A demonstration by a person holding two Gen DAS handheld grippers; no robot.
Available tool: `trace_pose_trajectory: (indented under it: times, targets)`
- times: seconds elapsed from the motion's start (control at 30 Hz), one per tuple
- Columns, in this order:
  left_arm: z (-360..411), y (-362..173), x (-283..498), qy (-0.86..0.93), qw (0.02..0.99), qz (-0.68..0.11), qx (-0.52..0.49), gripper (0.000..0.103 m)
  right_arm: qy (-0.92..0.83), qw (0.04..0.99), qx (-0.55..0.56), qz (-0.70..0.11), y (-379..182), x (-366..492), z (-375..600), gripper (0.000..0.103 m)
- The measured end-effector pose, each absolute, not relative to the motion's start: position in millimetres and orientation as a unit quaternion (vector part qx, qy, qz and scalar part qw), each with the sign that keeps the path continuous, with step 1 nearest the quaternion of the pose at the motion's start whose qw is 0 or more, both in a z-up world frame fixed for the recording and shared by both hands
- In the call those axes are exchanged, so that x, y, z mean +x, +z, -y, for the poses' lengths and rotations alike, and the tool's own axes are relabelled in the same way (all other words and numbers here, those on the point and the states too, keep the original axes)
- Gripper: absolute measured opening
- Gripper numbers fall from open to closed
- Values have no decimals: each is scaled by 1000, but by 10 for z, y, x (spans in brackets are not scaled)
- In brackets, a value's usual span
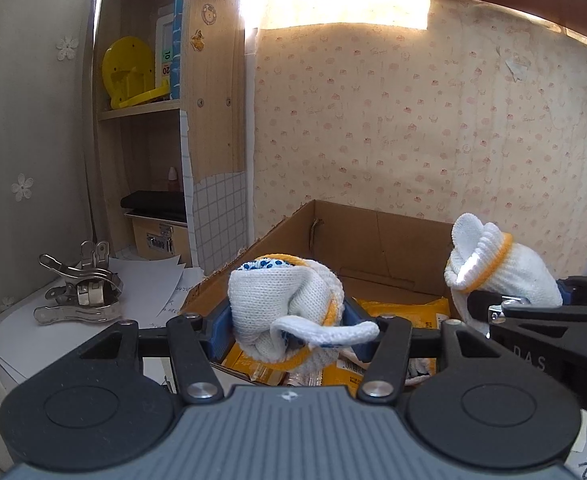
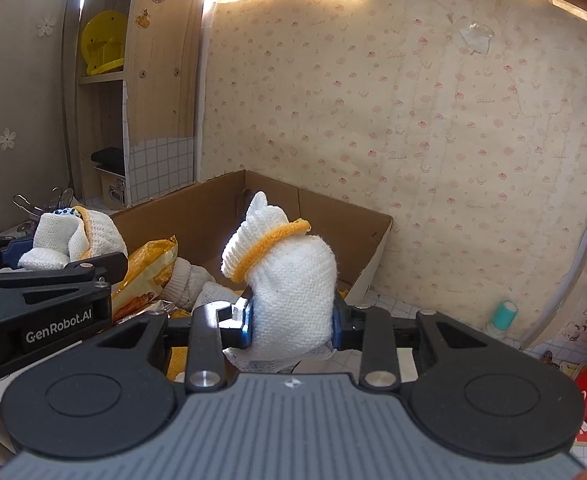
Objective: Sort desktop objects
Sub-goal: 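Carry the blue-dotted glove with left tool while right tool carries its glove over the box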
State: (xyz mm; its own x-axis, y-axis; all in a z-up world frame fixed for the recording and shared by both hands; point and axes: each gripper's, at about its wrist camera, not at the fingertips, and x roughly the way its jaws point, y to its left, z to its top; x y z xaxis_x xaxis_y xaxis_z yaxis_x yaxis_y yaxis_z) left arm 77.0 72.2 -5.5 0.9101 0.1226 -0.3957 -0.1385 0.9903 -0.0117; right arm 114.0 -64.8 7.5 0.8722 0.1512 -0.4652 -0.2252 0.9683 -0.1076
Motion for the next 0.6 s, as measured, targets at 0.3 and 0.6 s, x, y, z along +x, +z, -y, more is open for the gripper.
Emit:
trace_pose_trajectory:
  times: [0.3, 0.6]
  targets:
    - [-721, -91, 978, 51, 976, -211, -21, 60, 99, 961, -81, -246, 24, 1447, 634, 34]
    - [-692, -116, 1210, 40, 975, -218, -23, 60, 99, 956, -78, -264, -35, 1796, 623, 34]
